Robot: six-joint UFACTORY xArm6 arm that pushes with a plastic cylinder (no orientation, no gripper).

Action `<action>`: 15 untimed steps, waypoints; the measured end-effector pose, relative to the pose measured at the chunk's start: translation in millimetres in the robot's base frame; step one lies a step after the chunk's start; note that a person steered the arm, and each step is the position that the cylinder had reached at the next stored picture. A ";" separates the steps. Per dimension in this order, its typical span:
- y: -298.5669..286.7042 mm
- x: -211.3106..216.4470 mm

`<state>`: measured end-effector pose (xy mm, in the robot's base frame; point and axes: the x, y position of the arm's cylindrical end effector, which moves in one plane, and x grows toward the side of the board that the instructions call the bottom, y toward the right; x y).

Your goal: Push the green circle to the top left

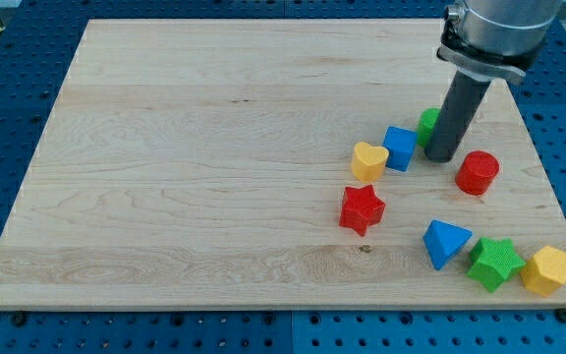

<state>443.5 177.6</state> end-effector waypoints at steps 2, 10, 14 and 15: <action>1.4 -69.7; -64.7 -128.1; -64.1 -185.5; -64.1 -181.9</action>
<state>261.6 113.6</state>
